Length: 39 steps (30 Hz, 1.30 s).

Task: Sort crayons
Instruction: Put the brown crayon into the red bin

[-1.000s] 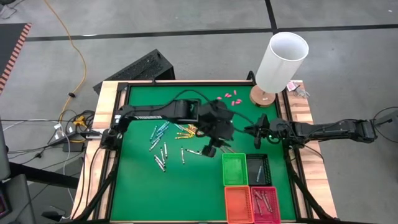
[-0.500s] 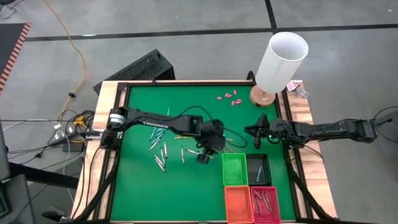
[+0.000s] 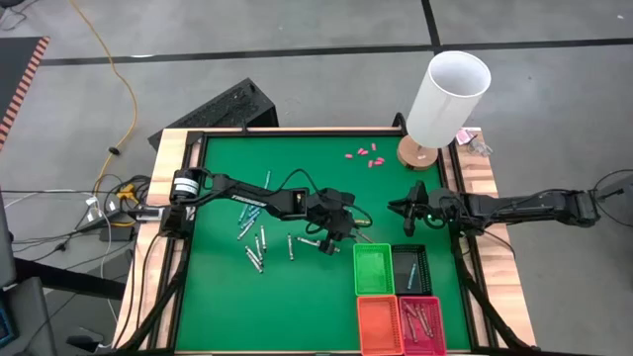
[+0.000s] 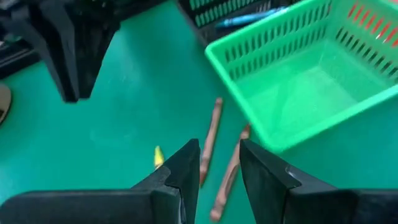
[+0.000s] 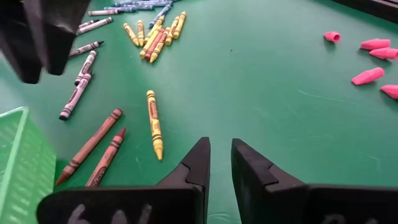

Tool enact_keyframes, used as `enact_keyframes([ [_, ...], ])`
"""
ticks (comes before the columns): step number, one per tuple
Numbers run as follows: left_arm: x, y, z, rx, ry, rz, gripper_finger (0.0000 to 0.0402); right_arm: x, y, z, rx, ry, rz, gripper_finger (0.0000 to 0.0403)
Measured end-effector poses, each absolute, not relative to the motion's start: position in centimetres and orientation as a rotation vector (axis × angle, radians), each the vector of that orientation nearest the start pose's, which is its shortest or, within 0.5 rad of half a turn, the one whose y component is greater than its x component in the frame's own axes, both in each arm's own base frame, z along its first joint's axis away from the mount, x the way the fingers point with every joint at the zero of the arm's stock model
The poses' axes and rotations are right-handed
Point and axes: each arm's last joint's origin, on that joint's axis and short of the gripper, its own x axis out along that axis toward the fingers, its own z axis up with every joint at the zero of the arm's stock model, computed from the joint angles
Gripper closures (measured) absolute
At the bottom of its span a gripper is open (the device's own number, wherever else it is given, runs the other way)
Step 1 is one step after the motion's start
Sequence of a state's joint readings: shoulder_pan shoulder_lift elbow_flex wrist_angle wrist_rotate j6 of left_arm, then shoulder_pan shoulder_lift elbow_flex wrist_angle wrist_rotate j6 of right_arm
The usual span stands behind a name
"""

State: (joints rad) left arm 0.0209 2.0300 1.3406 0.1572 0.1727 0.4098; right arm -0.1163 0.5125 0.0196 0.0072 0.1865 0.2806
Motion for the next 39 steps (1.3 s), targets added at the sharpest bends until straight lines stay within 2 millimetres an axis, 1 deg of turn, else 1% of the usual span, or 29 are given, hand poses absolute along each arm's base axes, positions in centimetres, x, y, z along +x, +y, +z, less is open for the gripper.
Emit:
enact_keyframes([
  [5,44.5,1.8,17.8,0.345,0.522,-0.253,0.0299,11.8,-2.0,12.5,0.254,0.439,-0.379,0.0335],
  [9,44.3,2.9,17.8,0.307,0.499,-0.330,0.0299,11.8,-2.0,12.5,0.252,0.436,-0.388,0.0335],
  [11,44.2,3.2,17.8,0.328,0.502,-0.344,0.0299,11.8,-2.0,12.5,0.251,0.436,-0.389,0.0335],
  [14,44.6,3.1,16.8,0.349,0.498,-0.367,0.0299,11.8,-2.1,12.5,0.250,0.434,-0.393,0.0335],
  [16,44.8,2.9,15.3,0.345,0.531,-0.397,0.0299,11.8,-2.1,12.5,0.250,0.430,-0.395,0.0335],
  [19,45.2,2.5,13.9,0.357,0.560,-0.390,0.0299,11.8,-2.1,12.5,0.249,0.427,-0.400,0.0335],
  [22,45.8,2.4,14.1,0.376,0.527,-0.367,0.0299,11.8,-2.2,12.6,0.237,0.422,-0.407,0.0335],
  [27,45.7,2.8,13.9,0.409,0.534,-0.367,0.0299,11.8,-2.4,12.6,0.225,0.419,-0.423,0.0335],
  [30,45.7,3.0,14.0,0.405,0.517,-0.399,0.0299,11.7,-2.5,12.7,0.212,0.417,-0.430,0.0335],
  [33,45.8,3.0,13.0,0.388,0.532,-0.406,0.0299,11.7,-2.6,12.7,0.213,0.416,-0.438,0.0335],
  [35,45.9,3.1,11.9,0.367,0.558,-0.418,0.0299,11.7,-2.6,12.7,0.214,0.415,-0.439,0.0335],
  [39,46.5,2.9,11.1,0.345,0.560,-0.426,0.0299,11.7,-2.6,12.7,0.212,0.416,-0.439,0.0335],
])
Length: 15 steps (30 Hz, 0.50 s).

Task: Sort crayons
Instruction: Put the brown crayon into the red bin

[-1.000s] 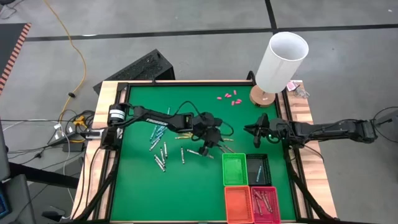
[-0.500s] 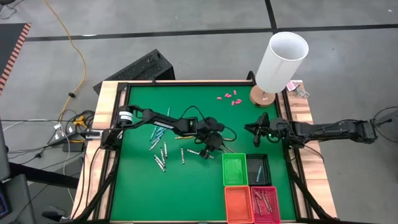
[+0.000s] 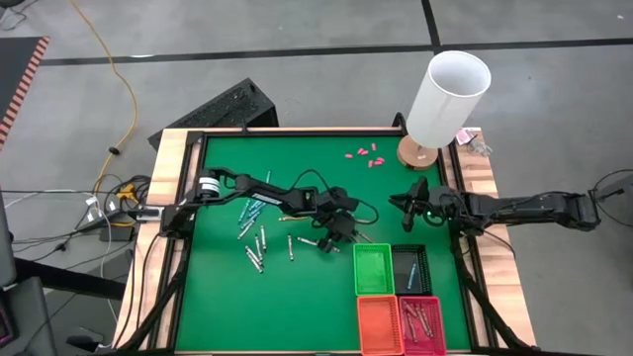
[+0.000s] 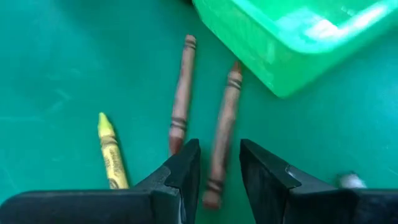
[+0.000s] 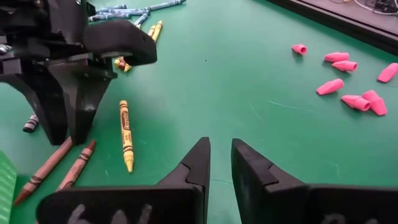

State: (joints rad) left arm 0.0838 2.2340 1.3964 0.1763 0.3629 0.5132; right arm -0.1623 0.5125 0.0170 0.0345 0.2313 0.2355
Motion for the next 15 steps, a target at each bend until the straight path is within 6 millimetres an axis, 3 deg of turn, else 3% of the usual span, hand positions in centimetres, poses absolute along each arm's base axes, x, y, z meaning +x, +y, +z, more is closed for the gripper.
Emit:
enact_keyframes([
  [9,46.29,3.17,10.60,0.302,0.637,-0.384,0.0305,11.73,-2.63,12.68,0.213,0.413,-0.441,0.0335],
  [15,45.83,3.20,10.16,0.277,0.717,-0.395,0.0369,11.73,-2.63,12.69,0.213,0.413,-0.441,0.0335],
])
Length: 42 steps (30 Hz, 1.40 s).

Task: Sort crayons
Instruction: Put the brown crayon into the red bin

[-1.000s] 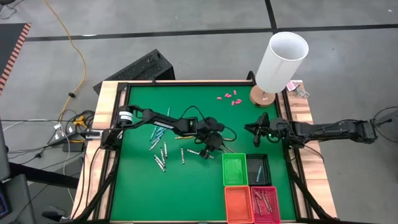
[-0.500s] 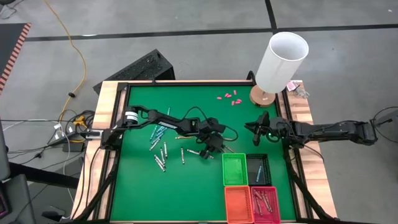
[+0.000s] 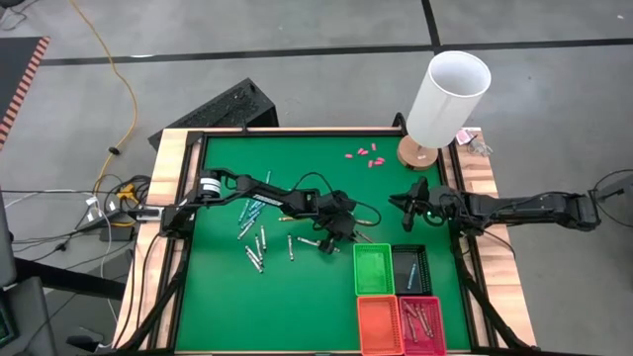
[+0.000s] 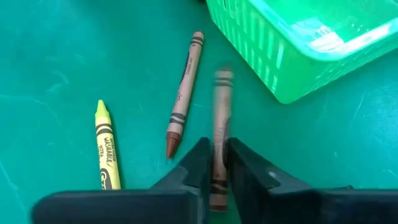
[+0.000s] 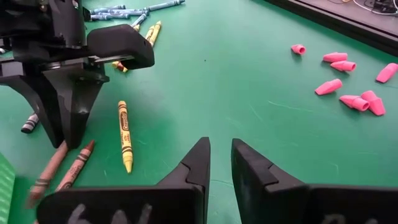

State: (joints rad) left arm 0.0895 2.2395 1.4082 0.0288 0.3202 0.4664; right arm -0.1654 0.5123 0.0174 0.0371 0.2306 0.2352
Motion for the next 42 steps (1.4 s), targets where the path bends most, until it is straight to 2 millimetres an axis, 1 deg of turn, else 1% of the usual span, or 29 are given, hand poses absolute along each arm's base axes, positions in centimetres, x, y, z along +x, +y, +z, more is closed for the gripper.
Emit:
enact_keyframes([
  [1,45.8,3.2,10.2,0.275,0.719,-0.395,0.0382,11.7,-2.6,12.7,0.213,0.413,-0.441,0.0335],
  [3,45.8,3.2,10.2,0.259,0.725,-0.386,0.0392,11.7,-2.6,12.7,0.213,0.413,-0.441,0.0335],
  [10,45.9,3.4,10.9,0.195,0.745,-0.314,0.0392,11.7,-2.6,12.7,0.213,0.413,-0.441,0.0335],
  [14,45.8,3.7,12.0,0.175,0.735,-0.272,0.0393,11.7,-2.6,12.7,0.214,0.413,-0.441,0.0335],
  [19,45.4,3.8,13.1,0.164,0.769,-0.199,0.0394,11.7,-2.6,12.7,0.215,0.412,-0.441,0.0335],
  [24,45.0,4.0,14.7,0.178,0.766,-0.142,0.0394,11.7,-2.6,12.7,0.215,0.412,-0.441,0.0335],
  [28,44.7,4.0,16.1,0.174,0.751,-0.132,0.0394,11.8,-2.6,12.8,0.216,0.410,-0.441,0.0335],
  [33,44.2,4.1,17.9,0.196,0.749,-0.054,0.0394,11.8,-2.6,12.8,0.216,0.411,-0.441,0.0335],
  [37,44.1,4.0,19.7,0.168,0.688,-0.029,0.0394,11.8,-2.6,12.8,0.219,0.409,-0.442,0.0335],
  [42,44.6,2.6,21.4,0.121,0.554,-0.067,0.0394,11.8,-2.6,12.8,0.223,0.408,-0.442,0.0335],
])
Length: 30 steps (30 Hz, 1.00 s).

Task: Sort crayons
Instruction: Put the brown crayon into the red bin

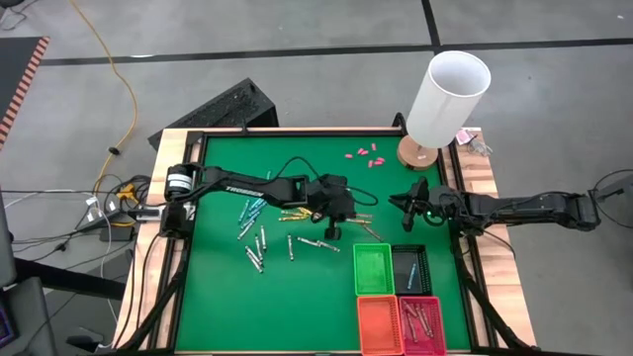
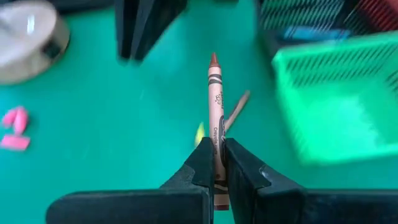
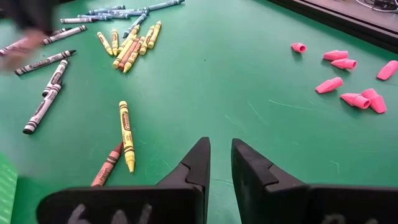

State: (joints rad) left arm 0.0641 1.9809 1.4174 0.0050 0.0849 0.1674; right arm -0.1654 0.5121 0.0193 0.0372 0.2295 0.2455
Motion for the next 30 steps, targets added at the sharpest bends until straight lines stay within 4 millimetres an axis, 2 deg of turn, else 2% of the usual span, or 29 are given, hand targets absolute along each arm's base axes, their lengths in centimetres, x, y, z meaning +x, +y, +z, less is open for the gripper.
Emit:
enact_keyframes([
  [14,45.4,-5.8,24.3,0.147,0.219,-0.251,0.0394,11.8,-2.6,12.8,0.228,0.408,-0.443,0.0335],
  [22,45.2,-8.9,25.5,0.144,0.094,-0.240,0.0395,11.8,-2.6,12.8,0.242,0.404,-0.446,0.0335],
  [30,44.8,-10.8,26.5,0.138,-0.003,-0.227,0.0395,11.8,-2.6,12.8,0.248,0.402,-0.447,0.0335],
])
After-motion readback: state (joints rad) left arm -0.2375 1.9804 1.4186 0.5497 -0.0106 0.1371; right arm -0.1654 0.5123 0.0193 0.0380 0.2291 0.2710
